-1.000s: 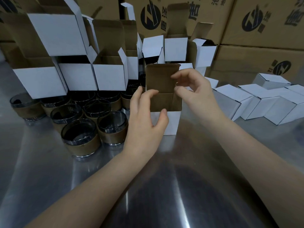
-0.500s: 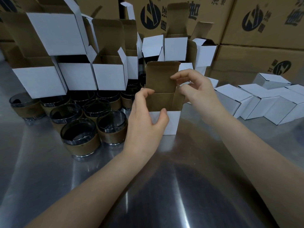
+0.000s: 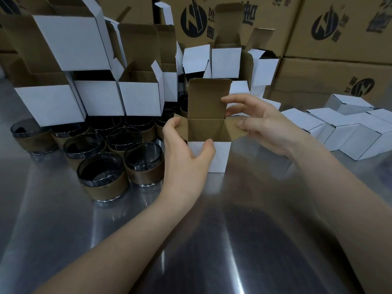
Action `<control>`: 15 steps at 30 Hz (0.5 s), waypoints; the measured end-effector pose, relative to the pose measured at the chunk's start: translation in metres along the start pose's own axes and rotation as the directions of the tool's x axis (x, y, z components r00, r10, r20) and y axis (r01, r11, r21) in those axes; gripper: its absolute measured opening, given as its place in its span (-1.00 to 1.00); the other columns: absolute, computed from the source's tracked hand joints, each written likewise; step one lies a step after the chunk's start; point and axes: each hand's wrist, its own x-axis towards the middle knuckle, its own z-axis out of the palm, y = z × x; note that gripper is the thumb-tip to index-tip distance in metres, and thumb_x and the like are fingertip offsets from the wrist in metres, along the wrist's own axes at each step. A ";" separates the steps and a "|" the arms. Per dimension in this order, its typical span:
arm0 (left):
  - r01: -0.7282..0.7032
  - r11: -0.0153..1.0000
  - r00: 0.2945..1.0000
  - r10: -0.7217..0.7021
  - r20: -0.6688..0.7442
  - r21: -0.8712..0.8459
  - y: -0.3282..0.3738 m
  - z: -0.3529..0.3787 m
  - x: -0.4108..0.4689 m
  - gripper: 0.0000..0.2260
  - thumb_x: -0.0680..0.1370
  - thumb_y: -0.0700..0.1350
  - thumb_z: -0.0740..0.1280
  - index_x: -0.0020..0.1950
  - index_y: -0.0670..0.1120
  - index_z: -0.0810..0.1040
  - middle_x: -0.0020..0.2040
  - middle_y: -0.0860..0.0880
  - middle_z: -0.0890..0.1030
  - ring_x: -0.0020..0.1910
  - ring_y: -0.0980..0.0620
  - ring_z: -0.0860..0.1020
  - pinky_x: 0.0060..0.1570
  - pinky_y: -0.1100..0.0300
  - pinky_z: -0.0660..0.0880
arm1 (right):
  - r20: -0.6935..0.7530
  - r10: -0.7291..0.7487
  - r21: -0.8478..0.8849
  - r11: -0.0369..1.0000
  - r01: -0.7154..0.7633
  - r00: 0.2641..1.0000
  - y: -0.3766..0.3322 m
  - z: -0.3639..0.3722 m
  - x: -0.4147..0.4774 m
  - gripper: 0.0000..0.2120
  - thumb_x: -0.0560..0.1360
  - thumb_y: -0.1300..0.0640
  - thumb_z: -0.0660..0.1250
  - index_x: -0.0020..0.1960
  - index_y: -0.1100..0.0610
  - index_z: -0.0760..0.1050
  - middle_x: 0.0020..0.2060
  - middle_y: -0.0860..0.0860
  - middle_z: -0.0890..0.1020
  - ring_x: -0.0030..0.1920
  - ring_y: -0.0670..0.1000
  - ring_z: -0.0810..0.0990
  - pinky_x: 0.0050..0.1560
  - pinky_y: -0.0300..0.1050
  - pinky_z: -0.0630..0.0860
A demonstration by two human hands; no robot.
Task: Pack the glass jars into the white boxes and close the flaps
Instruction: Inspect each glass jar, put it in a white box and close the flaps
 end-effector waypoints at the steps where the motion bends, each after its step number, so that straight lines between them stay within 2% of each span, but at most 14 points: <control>1: 0.019 1.000 1.000 -0.019 0.000 -0.012 -0.001 0.001 -0.001 -0.49 0.54 -0.15 0.38 0.35 0.06 0.17 0.29 0.03 0.43 0.27 0.10 0.45 0.32 0.13 0.41 | 0.027 0.005 0.030 1.000 -0.005 1.000 0.001 -0.002 0.000 -0.48 0.54 0.51 0.14 0.22 -0.03 0.53 0.06 0.01 0.55 0.00 -0.21 0.60 -0.14 -0.30 0.55; 5: 0.094 0.994 0.995 -0.093 0.023 -0.047 -0.004 0.002 -0.002 -0.38 0.54 -0.15 0.38 0.48 0.05 0.11 0.29 0.09 0.47 0.25 0.11 0.50 0.31 0.07 0.45 | 0.094 0.053 0.125 0.990 -0.065 0.994 0.008 -0.007 -0.001 -0.55 0.57 0.47 0.16 0.27 0.03 0.50 0.08 0.03 0.54 0.01 -0.15 0.63 -0.11 -0.23 0.58; 7: 0.106 0.993 0.994 -0.104 0.031 -0.046 -0.005 0.003 -0.003 -0.35 0.53 -0.16 0.39 0.50 0.07 0.11 0.23 0.16 0.50 0.17 0.19 0.53 0.19 0.20 0.50 | 0.129 0.073 0.183 0.978 -0.096 0.989 0.014 -0.007 -0.001 -0.58 0.57 0.46 0.16 0.29 0.07 0.47 0.11 0.08 0.54 0.04 -0.05 0.64 -0.06 -0.15 0.60; 10: 0.120 0.992 0.992 -0.119 0.042 -0.036 -0.006 0.005 -0.004 -0.33 0.51 -0.19 0.40 0.49 0.11 0.12 0.16 0.25 0.50 0.08 0.26 0.54 0.02 0.36 0.49 | 0.152 0.091 0.236 0.964 -0.125 0.984 0.020 -0.007 0.000 -0.61 0.56 0.44 0.17 0.27 0.10 0.49 0.11 0.12 0.55 0.06 0.03 0.64 -0.01 -0.10 0.60; 13: 0.105 0.994 0.993 -0.106 0.045 0.020 -0.007 0.004 -0.005 -0.31 0.50 -0.18 0.39 0.49 0.13 0.10 0.10 0.32 0.49 0.03 0.37 0.51 -0.04 0.47 0.43 | 0.126 0.105 0.186 0.974 -0.128 0.986 0.017 -0.008 0.000 -0.65 0.53 0.38 0.25 0.21 0.06 0.54 0.11 0.11 0.56 0.05 0.01 0.64 -0.02 -0.09 0.61; 15: 0.087 0.994 0.995 -0.090 0.047 0.060 -0.007 0.003 -0.004 -0.29 0.50 -0.18 0.39 0.51 0.13 0.07 0.16 0.27 0.50 0.09 0.34 0.51 0.02 0.49 0.43 | 0.005 0.094 0.041 0.995 -0.094 0.996 0.010 -0.008 0.001 -0.66 0.53 0.39 0.30 0.14 0.01 0.59 0.08 0.07 0.58 -0.06 -0.07 0.65 -0.09 -0.17 0.60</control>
